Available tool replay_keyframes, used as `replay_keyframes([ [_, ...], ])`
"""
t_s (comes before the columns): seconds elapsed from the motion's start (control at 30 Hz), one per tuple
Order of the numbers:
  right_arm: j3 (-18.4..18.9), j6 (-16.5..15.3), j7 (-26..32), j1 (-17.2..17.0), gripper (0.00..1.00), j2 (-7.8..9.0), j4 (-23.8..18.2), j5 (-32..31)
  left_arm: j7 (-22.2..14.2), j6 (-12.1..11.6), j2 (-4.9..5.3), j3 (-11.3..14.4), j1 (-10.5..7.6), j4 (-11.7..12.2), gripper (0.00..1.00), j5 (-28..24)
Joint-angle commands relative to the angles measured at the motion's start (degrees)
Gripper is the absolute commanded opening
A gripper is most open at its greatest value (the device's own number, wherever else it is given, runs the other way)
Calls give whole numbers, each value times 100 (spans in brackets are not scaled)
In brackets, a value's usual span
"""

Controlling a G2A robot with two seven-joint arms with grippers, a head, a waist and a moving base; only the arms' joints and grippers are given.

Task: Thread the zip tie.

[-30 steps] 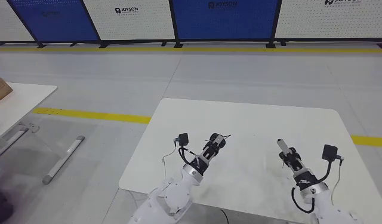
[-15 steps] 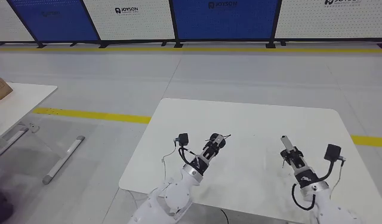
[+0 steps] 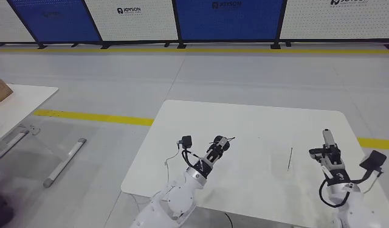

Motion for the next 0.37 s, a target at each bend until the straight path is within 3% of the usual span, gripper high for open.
replay_keyframes([
  [0.0, 0, 0, 0, 0, 100, 0, 0, 0, 37, 22, -6, -14, 9, 15, 0, -94],
  [0.1, 0, 0, 0, 0, 100, 0, 0, 0, 349, -3, -7, -133, 65, 39, 0, -84],
  [0.2, 0, 0, 0, 0, 100, 0, 0, 0, 841, 175, -10, -178, 101, 121, 0, 454],
  [0.33, 0, 0, 0, 0, 100, 0, 0, 0, 887, 186, -16, -158, 103, 128, 0, 476],
])
